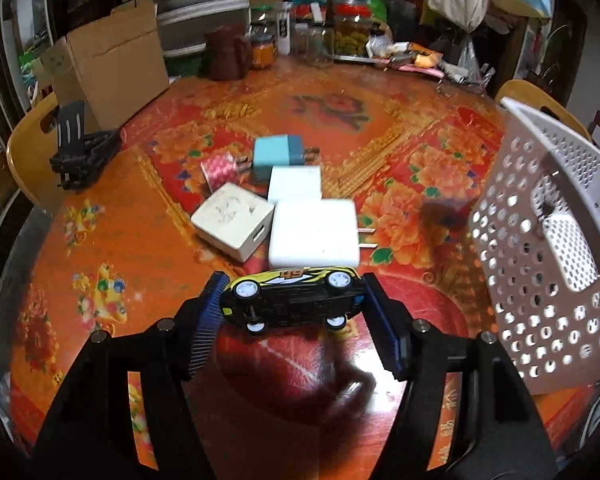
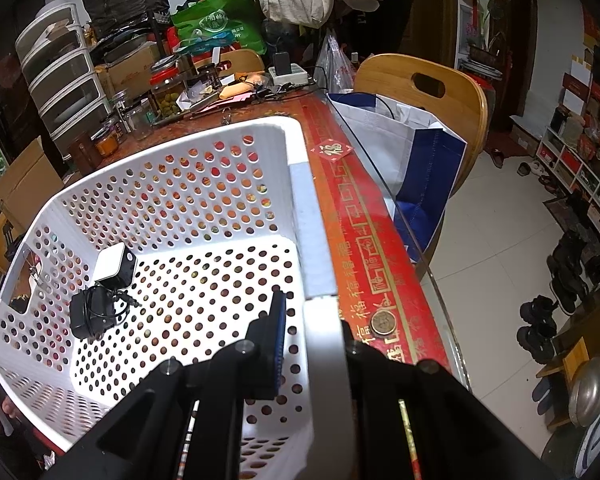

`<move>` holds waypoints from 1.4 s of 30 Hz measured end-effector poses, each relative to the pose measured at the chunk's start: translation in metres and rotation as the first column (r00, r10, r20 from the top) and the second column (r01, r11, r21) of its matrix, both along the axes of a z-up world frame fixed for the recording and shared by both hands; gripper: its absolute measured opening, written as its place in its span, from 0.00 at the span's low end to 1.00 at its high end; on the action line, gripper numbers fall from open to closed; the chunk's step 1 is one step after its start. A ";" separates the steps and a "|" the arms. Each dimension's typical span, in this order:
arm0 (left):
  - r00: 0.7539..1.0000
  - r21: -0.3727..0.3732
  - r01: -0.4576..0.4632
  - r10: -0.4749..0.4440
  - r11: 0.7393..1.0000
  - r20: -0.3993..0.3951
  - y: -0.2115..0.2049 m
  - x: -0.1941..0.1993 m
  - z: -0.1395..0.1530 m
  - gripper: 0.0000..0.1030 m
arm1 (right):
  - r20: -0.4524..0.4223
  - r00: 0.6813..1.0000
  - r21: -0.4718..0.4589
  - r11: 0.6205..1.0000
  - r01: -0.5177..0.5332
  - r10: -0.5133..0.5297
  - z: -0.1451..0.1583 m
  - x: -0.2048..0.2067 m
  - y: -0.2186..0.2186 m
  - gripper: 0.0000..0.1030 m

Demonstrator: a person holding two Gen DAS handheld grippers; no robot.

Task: Organize rigid objects
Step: 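Grasp the black toy car with the left tool, then carry the toy car into the basket and open the left tool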

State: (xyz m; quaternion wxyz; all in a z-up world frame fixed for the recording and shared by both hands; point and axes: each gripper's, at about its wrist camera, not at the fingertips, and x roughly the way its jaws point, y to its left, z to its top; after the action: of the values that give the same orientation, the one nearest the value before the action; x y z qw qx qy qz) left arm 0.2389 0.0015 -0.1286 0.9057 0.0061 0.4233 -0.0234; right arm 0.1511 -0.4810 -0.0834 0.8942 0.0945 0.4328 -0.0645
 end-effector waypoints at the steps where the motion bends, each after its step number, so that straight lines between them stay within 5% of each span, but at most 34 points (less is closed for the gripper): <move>1: 1.000 0.003 0.002 -0.002 1.000 0.016 0.000 -0.002 0.005 0.62 | -0.001 1.000 -0.001 1.000 -0.001 0.001 0.000 0.000 0.000 0.11; 10: 0.992 0.091 -0.066 0.056 0.994 0.115 -0.006 -0.010 0.054 0.62 | 0.000 1.000 -0.008 1.000 -0.014 0.014 0.001 0.001 0.000 0.11; 20: 0.983 0.199 -0.037 0.001 0.979 0.182 -0.060 -0.019 0.113 0.62 | 0.000 1.000 -0.011 1.000 -0.018 0.018 0.002 0.002 0.001 0.11; 25: 0.971 0.294 0.048 -0.114 0.955 0.209 -0.116 -0.026 0.135 0.62 | 0.001 1.000 -0.008 1.000 -0.021 0.021 0.002 0.002 0.001 0.11; 34: 0.944 0.378 0.314 -0.330 0.871 -0.023 -0.228 0.000 0.123 0.62 | 0.004 1.000 -0.005 1.000 -0.022 0.022 0.002 0.003 0.001 0.11; 42: 0.843 0.435 0.534 -0.419 0.725 -0.337 -0.307 0.028 0.058 0.63 | 0.004 1.000 -0.004 1.000 -0.023 0.023 0.002 0.003 0.001 0.11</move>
State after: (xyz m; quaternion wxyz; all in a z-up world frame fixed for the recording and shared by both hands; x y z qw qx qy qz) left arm 0.2668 -0.3055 -0.0705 0.7820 0.3535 0.4928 -0.1436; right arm 0.1543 -0.4805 -0.0818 0.8960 0.0881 0.4317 -0.0549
